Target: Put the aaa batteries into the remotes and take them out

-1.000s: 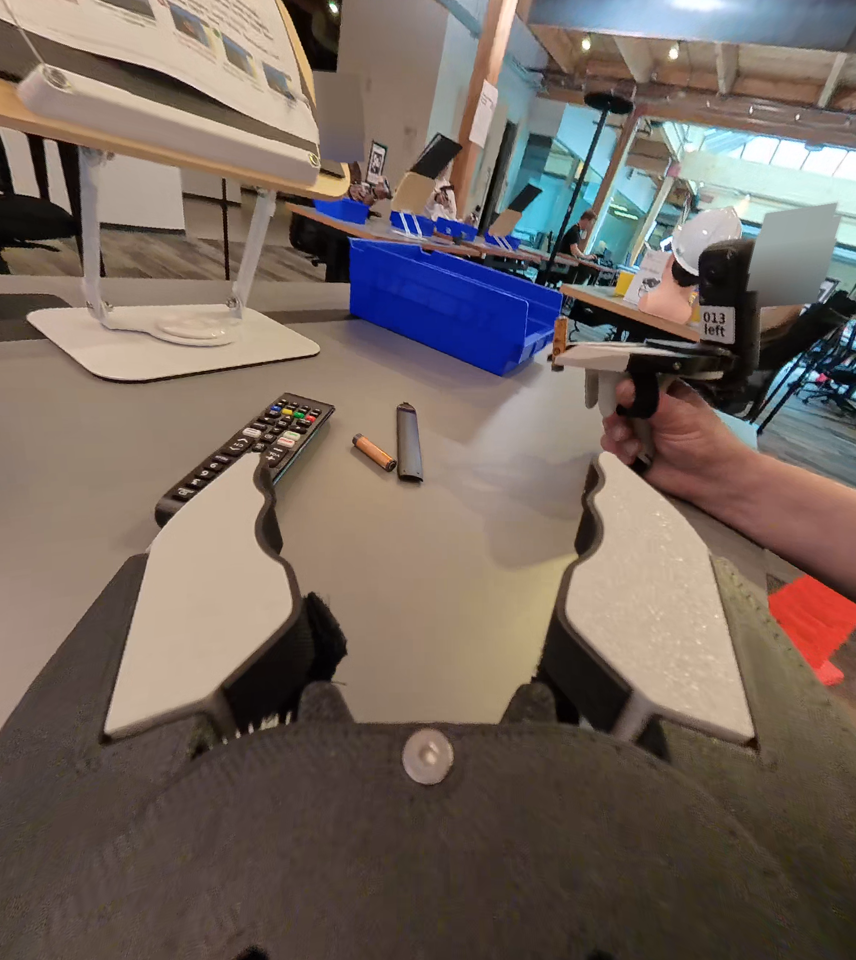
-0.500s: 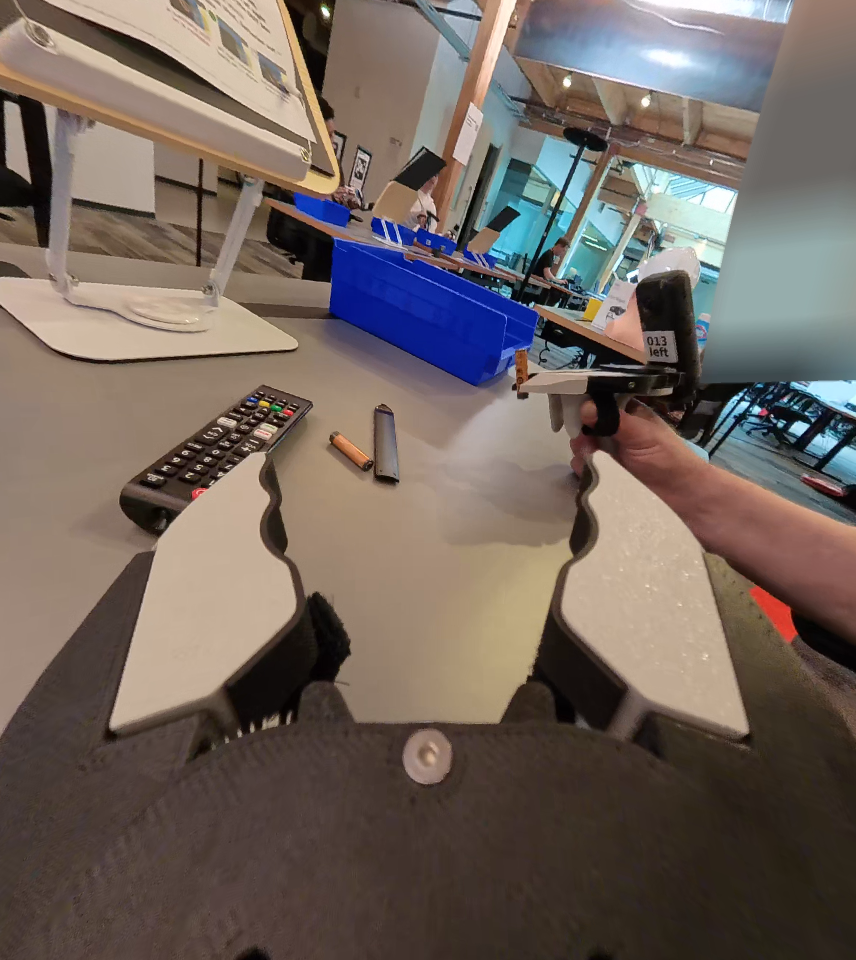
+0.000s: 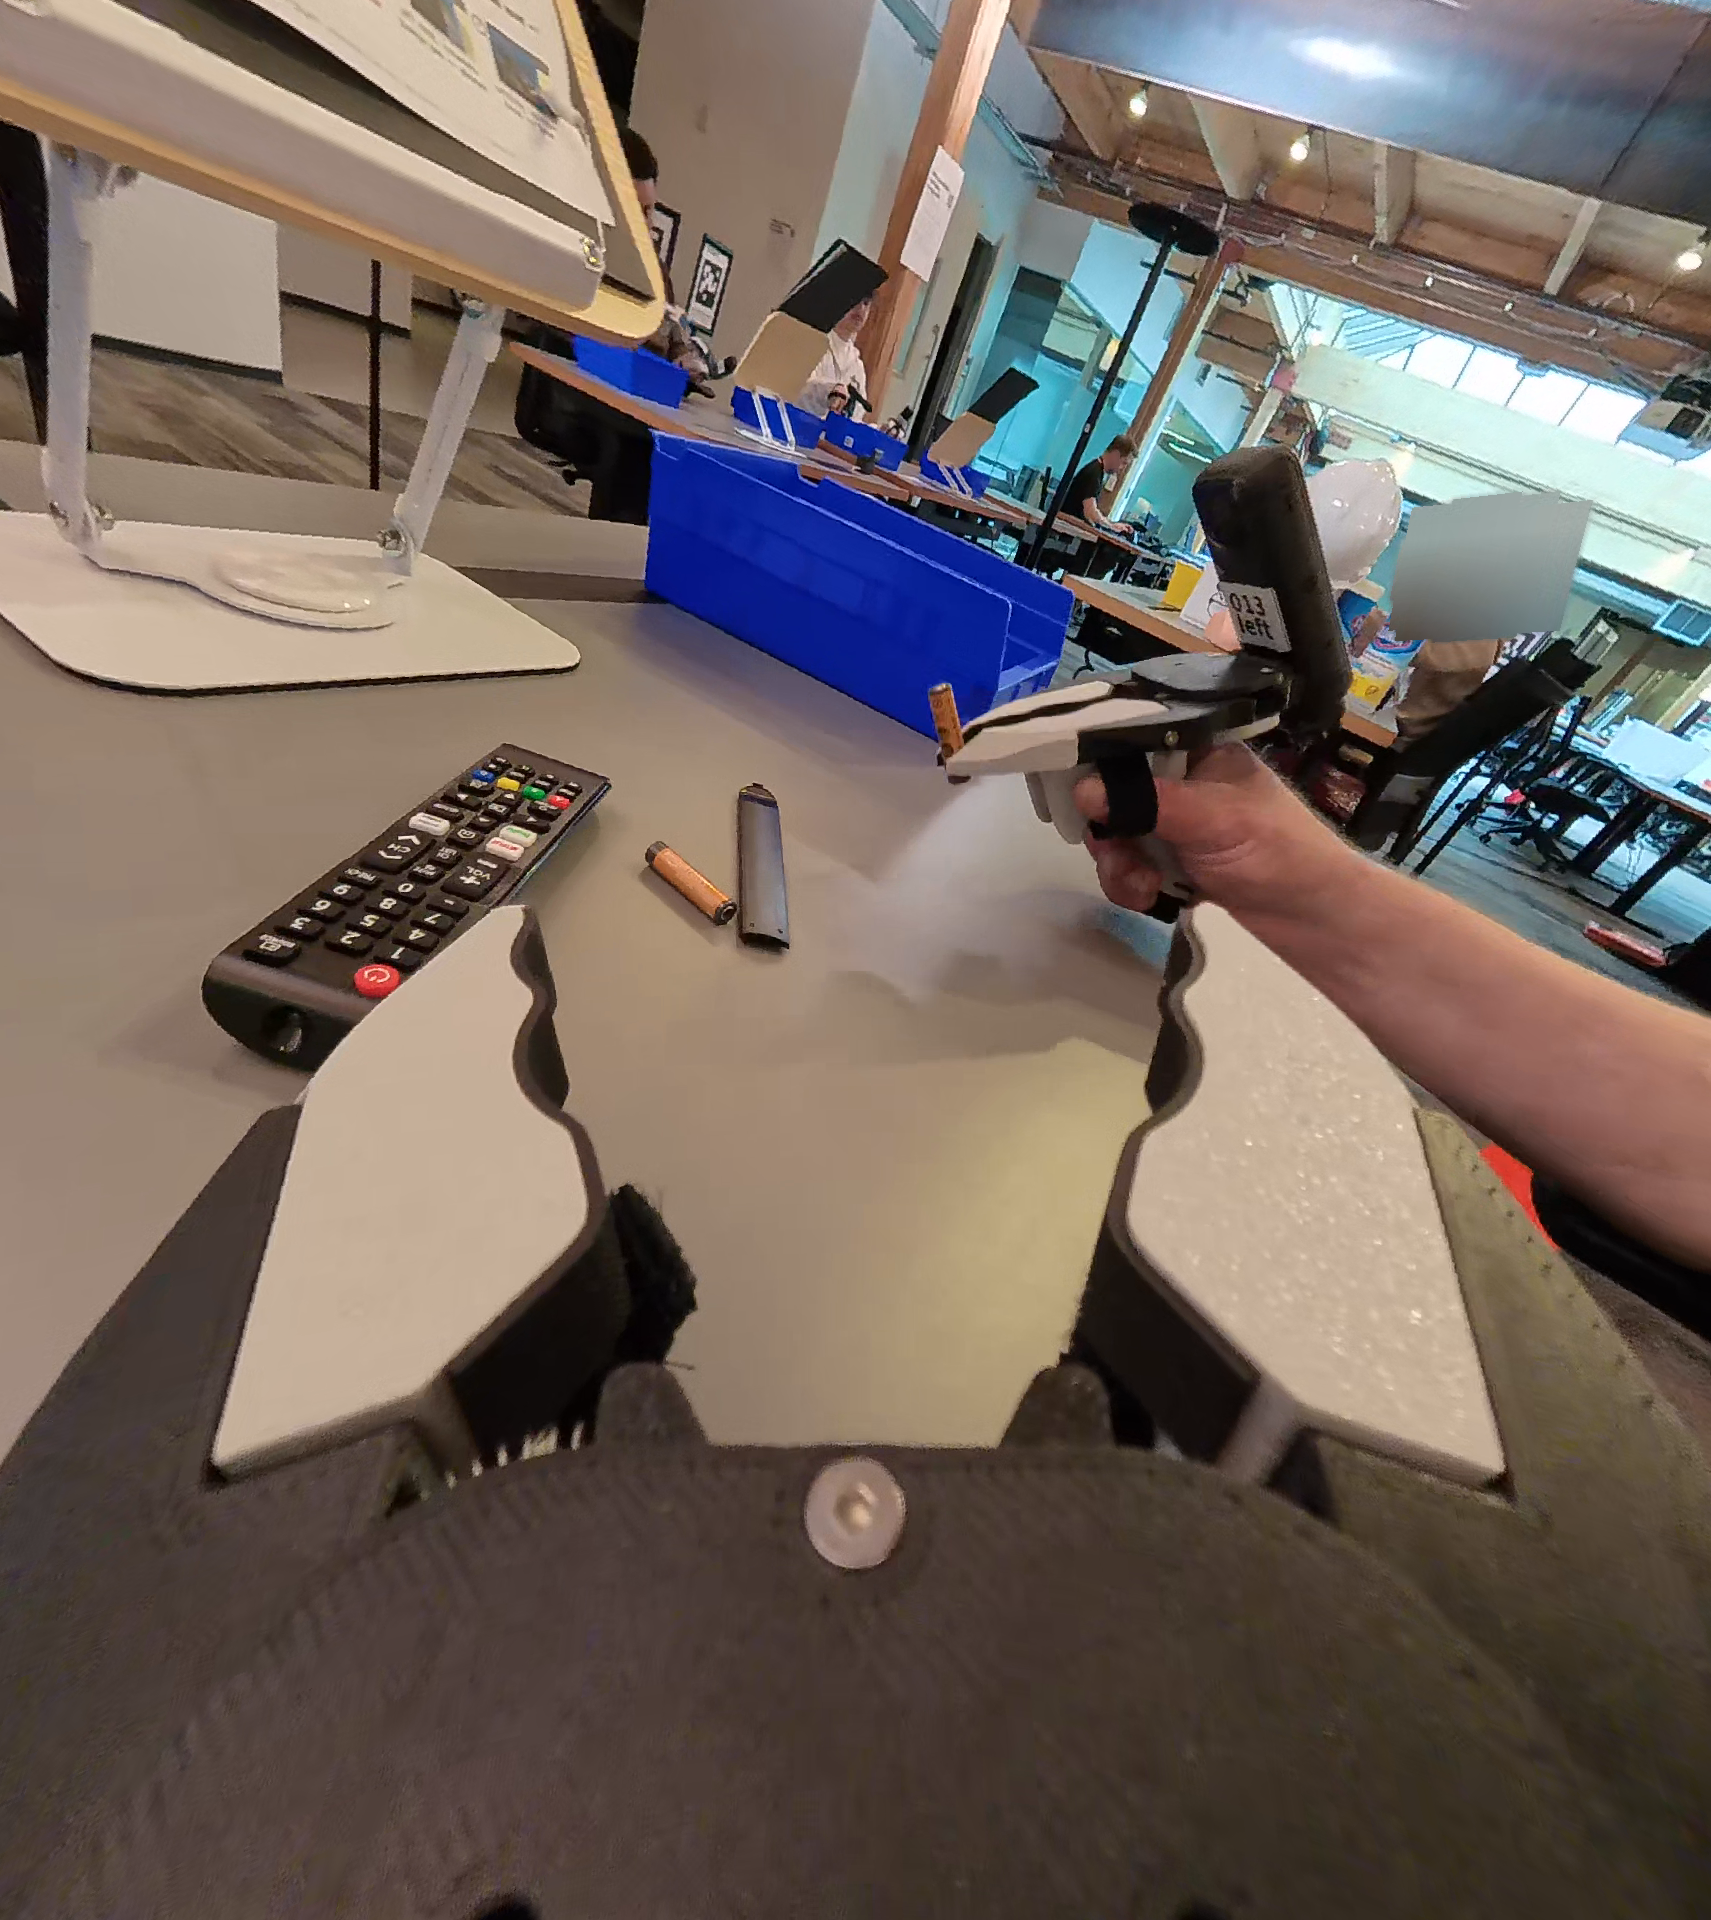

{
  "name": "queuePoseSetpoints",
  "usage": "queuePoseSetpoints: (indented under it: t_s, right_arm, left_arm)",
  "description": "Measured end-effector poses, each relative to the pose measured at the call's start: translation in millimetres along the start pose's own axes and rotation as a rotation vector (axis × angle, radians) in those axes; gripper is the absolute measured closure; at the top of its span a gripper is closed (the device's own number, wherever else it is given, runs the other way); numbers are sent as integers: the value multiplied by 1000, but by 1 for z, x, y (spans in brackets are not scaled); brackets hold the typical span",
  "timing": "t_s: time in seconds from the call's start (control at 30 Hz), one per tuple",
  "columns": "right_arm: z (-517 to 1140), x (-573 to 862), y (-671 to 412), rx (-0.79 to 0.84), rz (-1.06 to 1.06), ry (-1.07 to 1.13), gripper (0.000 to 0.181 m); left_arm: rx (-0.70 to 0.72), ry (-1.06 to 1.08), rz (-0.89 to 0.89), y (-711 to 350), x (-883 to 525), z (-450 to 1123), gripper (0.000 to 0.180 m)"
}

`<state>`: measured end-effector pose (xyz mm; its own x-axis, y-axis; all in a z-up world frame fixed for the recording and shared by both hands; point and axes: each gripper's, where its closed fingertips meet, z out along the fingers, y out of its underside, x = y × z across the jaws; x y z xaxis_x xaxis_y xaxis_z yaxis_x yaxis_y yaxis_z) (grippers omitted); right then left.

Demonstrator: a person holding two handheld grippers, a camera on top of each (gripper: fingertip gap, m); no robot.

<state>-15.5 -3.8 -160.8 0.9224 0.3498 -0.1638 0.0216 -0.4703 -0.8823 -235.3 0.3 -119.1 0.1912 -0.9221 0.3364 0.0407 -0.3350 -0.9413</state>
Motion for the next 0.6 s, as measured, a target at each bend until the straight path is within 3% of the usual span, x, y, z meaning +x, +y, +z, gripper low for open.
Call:
queuePoseSetpoints:
  t_s: [0.33, 0.43, 0.5, 0.6]
  right_arm:
    - [44, -5, 45, -477, -221, 26, 171]
    - [48, -6, 44, -526, -199, -2, 171]
    - [50, -4, 42, -554, -232, -9, 170]
    - [46, -7, 42, -593, -221, -48, 148]
  left_arm:
    - [-63, 6, -30, 7, -3, 15, 64]
    - [10, -54, 21, -1, -3, 8, 65]
    - [-19, -45, 53, 3, 1, 10, 62]
    - [-10, -27, 33, 1, 1, 10, 61]
